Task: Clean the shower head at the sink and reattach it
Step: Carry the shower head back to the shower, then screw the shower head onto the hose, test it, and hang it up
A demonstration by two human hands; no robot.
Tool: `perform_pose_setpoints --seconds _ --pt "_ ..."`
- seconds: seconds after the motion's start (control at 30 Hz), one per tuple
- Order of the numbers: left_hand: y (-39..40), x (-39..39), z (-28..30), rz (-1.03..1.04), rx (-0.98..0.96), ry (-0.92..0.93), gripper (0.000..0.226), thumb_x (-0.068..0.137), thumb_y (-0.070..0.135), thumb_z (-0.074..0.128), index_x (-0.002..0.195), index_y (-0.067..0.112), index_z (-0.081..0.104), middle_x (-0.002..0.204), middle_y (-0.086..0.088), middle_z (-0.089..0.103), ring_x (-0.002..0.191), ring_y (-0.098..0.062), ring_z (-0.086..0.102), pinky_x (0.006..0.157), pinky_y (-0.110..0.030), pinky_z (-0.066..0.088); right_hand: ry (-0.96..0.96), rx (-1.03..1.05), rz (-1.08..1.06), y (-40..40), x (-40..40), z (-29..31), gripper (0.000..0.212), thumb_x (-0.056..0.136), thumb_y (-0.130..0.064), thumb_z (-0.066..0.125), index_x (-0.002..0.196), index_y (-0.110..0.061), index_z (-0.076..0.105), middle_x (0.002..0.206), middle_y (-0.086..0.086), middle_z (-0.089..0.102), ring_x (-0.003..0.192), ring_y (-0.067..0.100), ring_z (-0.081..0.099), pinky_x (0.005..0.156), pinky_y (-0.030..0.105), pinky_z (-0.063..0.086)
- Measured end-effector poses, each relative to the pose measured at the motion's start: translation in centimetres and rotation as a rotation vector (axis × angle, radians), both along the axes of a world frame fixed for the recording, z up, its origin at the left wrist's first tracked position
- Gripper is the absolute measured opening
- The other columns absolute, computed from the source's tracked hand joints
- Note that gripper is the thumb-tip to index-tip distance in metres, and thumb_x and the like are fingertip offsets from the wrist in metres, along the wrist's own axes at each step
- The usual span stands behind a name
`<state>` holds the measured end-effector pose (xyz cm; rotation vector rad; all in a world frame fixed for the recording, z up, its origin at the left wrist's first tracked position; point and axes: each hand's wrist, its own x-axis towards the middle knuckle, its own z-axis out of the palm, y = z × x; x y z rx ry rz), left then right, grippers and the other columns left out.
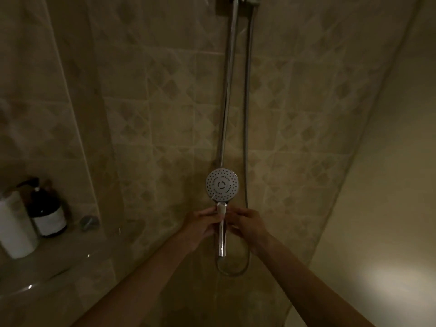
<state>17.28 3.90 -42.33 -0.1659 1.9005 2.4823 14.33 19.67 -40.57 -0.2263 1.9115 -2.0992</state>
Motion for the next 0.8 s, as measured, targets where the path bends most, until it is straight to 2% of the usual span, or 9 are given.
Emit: perform_pose_setpoints --seconds 0.03,0.1,0.17,0.23,0.33,0.43,0.6,0.7,0.8 --pt "-0.6 -0.9 0.9 -0.005 -0.007 0.018 0.037 0.089 0.005 0.071 0.125 0.010 0.071 0.119 -0.015 0.075 0.111 -0.031 0.070 0.090 -0.036 0.059 0.026 -0.010 0.009 -0.6 -0.8 0.7 0.021 0.093 -0.003 0.070 0.113 -0.005 0.078 0.111 0.022 0.077 0.095 0.030 0.074 0.083 0.042 0.063" --pt "-1.6 -2.7 2.6 0.003 0.001 0.052 0.038 0.087 0.005 0.072 0.126 0.008 0.070 0.117 -0.016 0.075 0.107 -0.030 0.072 0.082 -0.033 0.061 0.059 -0.038 0.014 -1.6 -2.3 2.3 0.022 0.095 -0.004 0.068 0.115 -0.005 0.077 0.112 0.020 0.077 0.097 0.029 0.074 0.076 0.035 0.063" --pt "-2.2 -4.4 4.1 0.007 0.018 0.073 0.039 0.087 0.003 0.072 0.126 0.005 0.069 0.119 -0.020 0.073 0.111 -0.035 0.070 0.095 -0.043 0.057 0.085 -0.045 -0.008 -2.5 -3.7 4.0 0.024 0.096 -0.003 0.067 0.118 -0.005 0.076 0.113 0.015 0.078 0.099 0.024 0.075 0.072 0.025 0.060" --pt "-2.7 -6.1 5.8 -0.007 0.002 0.113 0.038 0.087 0.002 0.071 0.125 0.004 0.070 0.120 -0.020 0.073 0.113 -0.035 0.068 0.102 -0.046 0.053 0.119 -0.044 -0.026 -3.0 -5.1 5.7 0.023 0.096 -0.005 0.068 0.117 -0.008 0.077 0.112 0.010 0.079 0.103 0.022 0.075 0.075 0.025 0.060" --pt "-3.3 -8.2 8.2 -0.011 -0.032 0.197 0.036 0.087 0.005 0.072 0.122 0.008 0.072 0.112 -0.011 0.078 0.102 -0.025 0.075 0.081 -0.029 0.061 0.159 -0.070 -0.027 -3.3 -7.3 7.8 0.022 0.096 -0.007 0.069 0.115 -0.010 0.078 0.111 0.009 0.079 0.105 0.023 0.075 0.074 0.024 0.060" --pt "-3.7 -10.0 10.6 -0.007 -0.056 0.261 0.035 0.087 0.007 0.073 0.121 0.010 0.073 0.109 -0.009 0.079 0.100 -0.024 0.076 0.075 -0.025 0.060 0.213 -0.076 -0.028 -3.5 -9.2 10.3 0.024 0.096 -0.005 0.069 0.117 -0.010 0.077 0.112 0.009 0.079 0.105 0.023 0.075 0.075 0.024 0.060" --pt "-3.9 -12.0 15.2 0.009 -0.079 0.340 0.035 0.083 0.017 0.078 0.118 0.021 0.076 0.112 -0.007 0.078 0.103 -0.023 0.075 0.077 -0.025 0.059 0.328 -0.084 0.027 -3.6 -11.4 15.0 0.025 0.093 -0.002 0.070 0.117 -0.008 0.077 0.112 0.013 0.079 0.092 0.015 0.076 0.070 0.021 0.060" --pt "-4.2 -13.1 17.6 0.029 -0.082 0.384 0.044 0.075 0.022 0.085 0.118 0.018 0.076 0.112 -0.008 0.078 0.104 -0.025 0.075 0.077 -0.026 0.059 0.407 -0.065 0.032 -3.8 -12.5 17.7 0.023 0.095 -0.002 0.067 0.115 -0.007 0.077 0.109 0.021 0.077 0.087 0.020 0.073 0.074 0.025 0.061" --pt "-4.6 -14.8 19.9 0.075 -0.063 0.429 0.042 0.080 0.009 0.082 0.121 0.010 0.073 0.111 -0.015 0.077 0.104 -0.030 0.074 0.080 -0.031 0.061 0.522 -0.055 0.024 -4.1 -13.6 20.2 0.021 0.096 -0.002 0.066 0.111 -0.009 0.079 0.085 0.025 0.073 0.068 0.021 0.063 0.060 0.026 0.053"
